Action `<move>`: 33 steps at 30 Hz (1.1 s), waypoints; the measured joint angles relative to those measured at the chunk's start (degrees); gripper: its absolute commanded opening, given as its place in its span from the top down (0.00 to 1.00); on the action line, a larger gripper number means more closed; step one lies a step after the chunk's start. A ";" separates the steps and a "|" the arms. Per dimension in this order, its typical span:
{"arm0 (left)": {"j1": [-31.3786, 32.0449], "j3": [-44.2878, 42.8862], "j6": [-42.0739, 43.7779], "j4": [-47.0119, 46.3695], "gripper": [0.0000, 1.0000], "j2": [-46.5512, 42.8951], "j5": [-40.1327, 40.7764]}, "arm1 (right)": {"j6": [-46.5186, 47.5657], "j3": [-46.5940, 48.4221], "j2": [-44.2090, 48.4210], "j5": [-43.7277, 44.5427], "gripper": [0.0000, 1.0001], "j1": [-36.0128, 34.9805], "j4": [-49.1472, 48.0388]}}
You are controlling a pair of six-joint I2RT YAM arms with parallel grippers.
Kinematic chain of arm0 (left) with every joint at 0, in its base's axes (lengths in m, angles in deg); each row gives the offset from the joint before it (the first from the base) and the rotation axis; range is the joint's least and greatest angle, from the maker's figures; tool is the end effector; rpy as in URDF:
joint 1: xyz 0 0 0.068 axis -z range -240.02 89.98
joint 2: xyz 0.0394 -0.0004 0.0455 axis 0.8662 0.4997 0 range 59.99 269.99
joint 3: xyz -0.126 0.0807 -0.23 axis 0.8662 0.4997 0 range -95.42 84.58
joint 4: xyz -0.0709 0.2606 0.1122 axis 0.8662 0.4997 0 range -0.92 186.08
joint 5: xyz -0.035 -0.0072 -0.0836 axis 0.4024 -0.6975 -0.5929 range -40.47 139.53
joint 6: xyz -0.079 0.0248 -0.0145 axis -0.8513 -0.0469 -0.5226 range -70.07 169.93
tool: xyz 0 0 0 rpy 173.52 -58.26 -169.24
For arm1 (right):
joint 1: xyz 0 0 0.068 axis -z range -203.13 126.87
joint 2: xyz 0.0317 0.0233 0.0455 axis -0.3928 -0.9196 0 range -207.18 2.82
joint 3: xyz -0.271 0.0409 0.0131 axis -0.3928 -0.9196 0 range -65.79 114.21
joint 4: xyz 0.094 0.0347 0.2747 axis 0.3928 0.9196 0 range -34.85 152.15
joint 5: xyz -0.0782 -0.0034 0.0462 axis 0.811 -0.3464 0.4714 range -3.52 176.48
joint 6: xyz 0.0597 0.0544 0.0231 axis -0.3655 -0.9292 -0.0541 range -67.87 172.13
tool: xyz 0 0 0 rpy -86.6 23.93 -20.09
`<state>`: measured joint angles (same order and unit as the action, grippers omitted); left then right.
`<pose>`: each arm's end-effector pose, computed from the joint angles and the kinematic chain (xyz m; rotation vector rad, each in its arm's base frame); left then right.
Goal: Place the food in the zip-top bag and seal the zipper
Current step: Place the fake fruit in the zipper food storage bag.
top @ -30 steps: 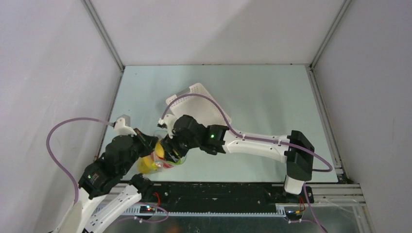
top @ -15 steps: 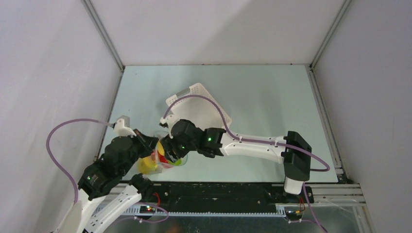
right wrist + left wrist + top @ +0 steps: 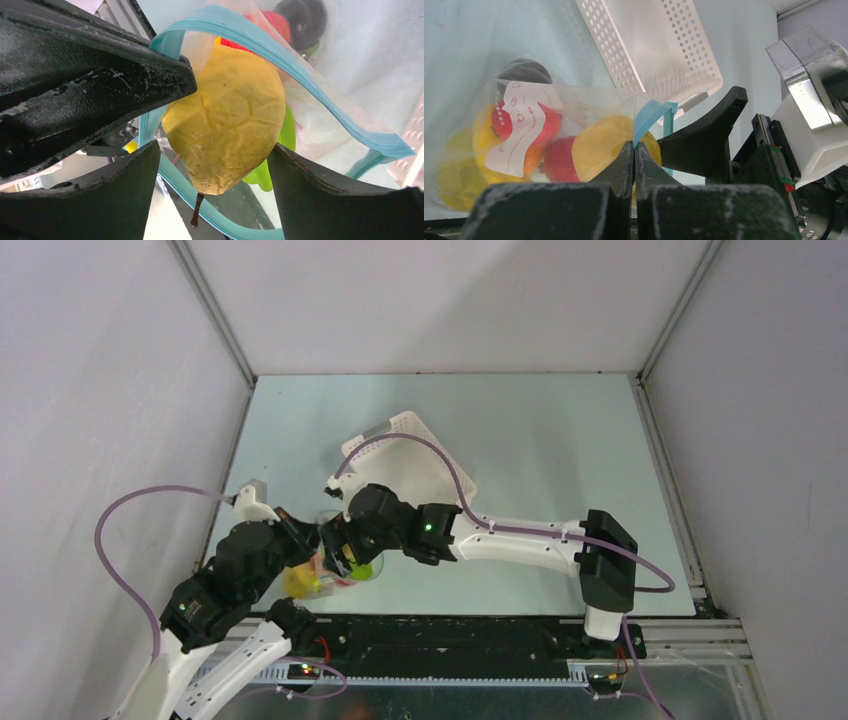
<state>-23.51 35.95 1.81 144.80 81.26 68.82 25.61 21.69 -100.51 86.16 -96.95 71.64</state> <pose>0.1093 -0.0506 0.3226 -0.4190 2.0426 -0.5724 0.1360 0.4703 0.2748 -0.9327 2.1214 0.9838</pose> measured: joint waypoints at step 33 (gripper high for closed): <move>0.00 -3.04 -1.40 5.01 1.00 -1.18 5.92 | -6.47 -7.98 15.67 12.09 0.21 2.64 5.14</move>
<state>-23.51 32.92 0.41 149.81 80.08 74.75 19.14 13.72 -84.84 98.25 -94.31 76.78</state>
